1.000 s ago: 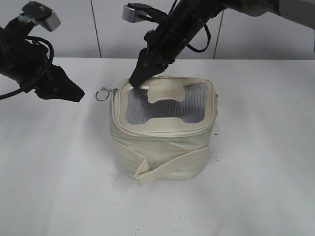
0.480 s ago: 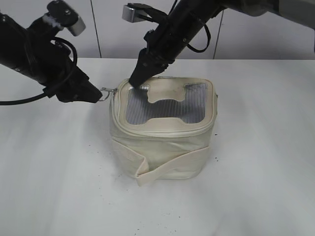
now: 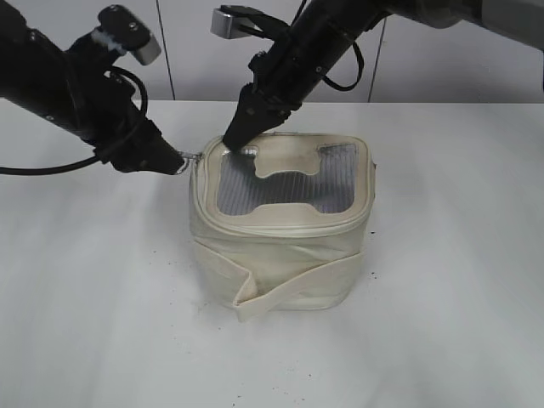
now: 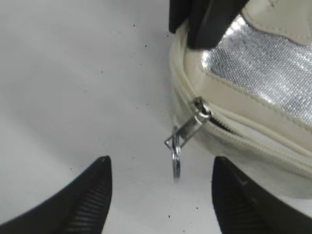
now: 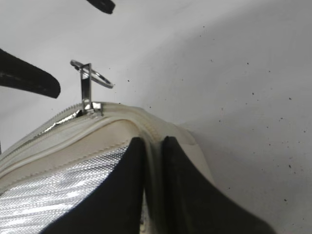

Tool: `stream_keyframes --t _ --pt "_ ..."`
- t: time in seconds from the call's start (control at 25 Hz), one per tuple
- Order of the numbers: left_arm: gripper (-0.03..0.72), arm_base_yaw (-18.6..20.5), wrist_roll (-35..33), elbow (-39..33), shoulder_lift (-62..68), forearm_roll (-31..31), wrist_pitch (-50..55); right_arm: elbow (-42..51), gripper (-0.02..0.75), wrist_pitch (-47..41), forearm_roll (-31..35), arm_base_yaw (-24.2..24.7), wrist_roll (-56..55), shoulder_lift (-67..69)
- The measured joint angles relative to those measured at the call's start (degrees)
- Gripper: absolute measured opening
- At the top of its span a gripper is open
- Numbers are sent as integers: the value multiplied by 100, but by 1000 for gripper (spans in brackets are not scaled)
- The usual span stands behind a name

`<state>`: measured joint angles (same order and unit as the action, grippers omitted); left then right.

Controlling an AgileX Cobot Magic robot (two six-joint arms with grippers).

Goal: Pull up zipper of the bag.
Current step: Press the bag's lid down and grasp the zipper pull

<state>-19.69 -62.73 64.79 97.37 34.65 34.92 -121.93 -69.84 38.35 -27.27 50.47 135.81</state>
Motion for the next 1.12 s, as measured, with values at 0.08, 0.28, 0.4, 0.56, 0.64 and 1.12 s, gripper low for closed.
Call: stream_keyframes --t 0.08,0.28,0.4,0.56,0.64,1.12 --pt "490 0 0 35 4 29 -40 0 86 0 0 0 -3 0" --pt "437 -18 0 54 187 165 -58 0 84 0 0 0 -3 0" --pt "365 -68 0 54 294 190 -64 0 84 0 0 0 -3 0" --pt "115 -84 0 71 313 201 -31 0 84 0 0 0 -3 0" --pt "16 -84 0 71 313 201 25 0 83 0 0 0 -3 0" --pt "-3 -84 456 84 171 -23 944 -356 81 -74 -436 -39 -613 70"
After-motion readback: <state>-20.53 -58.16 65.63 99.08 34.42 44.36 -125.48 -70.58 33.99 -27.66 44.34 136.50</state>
